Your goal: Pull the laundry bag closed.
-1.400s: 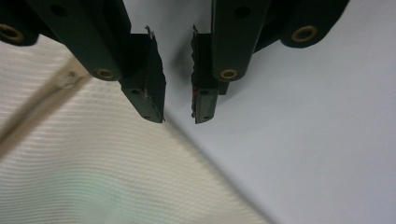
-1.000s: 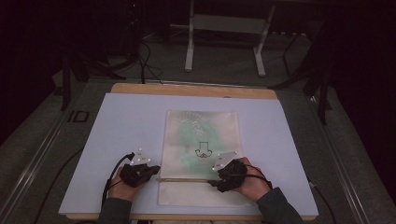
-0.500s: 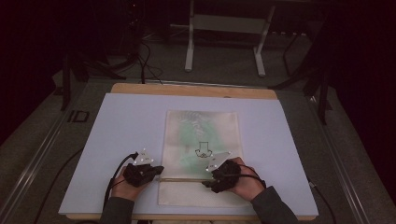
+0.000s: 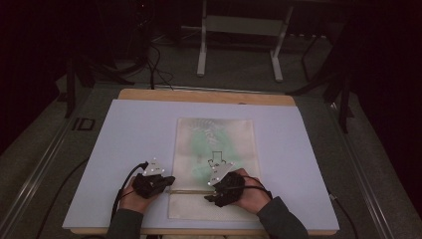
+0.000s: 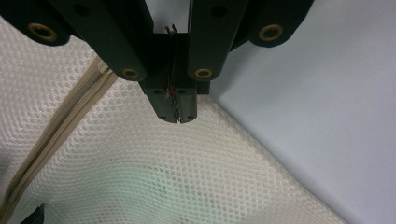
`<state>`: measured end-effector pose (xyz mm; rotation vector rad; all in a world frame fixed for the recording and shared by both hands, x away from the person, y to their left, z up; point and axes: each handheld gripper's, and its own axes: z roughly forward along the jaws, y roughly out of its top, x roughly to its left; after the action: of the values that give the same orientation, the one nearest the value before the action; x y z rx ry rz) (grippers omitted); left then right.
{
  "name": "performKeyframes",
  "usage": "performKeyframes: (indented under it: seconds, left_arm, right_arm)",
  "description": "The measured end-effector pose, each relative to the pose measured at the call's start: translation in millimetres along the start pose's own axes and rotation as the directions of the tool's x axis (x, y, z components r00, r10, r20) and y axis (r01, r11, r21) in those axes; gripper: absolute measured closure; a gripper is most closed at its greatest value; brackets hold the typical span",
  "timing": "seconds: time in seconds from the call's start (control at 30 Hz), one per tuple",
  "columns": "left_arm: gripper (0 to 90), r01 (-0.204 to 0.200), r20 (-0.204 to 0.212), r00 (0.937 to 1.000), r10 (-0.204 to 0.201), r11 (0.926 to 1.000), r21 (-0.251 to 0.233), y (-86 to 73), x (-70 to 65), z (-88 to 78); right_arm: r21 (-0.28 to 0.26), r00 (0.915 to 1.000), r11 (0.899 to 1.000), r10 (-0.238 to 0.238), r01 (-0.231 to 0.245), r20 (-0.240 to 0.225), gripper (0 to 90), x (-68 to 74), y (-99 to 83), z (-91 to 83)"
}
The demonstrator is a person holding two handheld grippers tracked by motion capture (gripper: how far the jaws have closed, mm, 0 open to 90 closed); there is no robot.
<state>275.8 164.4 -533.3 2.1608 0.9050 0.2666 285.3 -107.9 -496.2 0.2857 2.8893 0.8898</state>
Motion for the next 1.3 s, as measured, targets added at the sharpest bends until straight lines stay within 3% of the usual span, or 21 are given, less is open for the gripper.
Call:
performKeyframes:
  seconds: [0.3,0.6,0.97,1.3]
  left_arm:
    - [88.5,0.011,0.001,0.9999,-0.011,0.9999,0.000,0.3,3.1,1.4]
    - [88.0,0.026,0.012,0.9996,-0.026,0.9997,-0.001,0.7,7.1,3.0]
    - [88.4,0.021,0.016,0.9997,-0.021,0.9998,0.005,1.8,7.9,3.4]
    - [88.2,0.048,0.030,0.9984,-0.048,0.9989,0.002,1.7,10.5,3.7]
  right_arm:
    - [-0.008,0.9989,0.999,-0.038,0.038,-0.027,56.0,4.2,16.0,11.8]
    - [-0.048,0.9964,0.998,-0.034,0.030,-0.078,60.8,2.7,28.9,25.4]
    - [-0.045,0.9908,0.997,-0.072,0.067,-0.115,70.1,8.4,49.1,39.0]
    - [-0.058,0.9896,0.996,-0.078,0.071,-0.121,72.2,8.2,61.3,48.9]
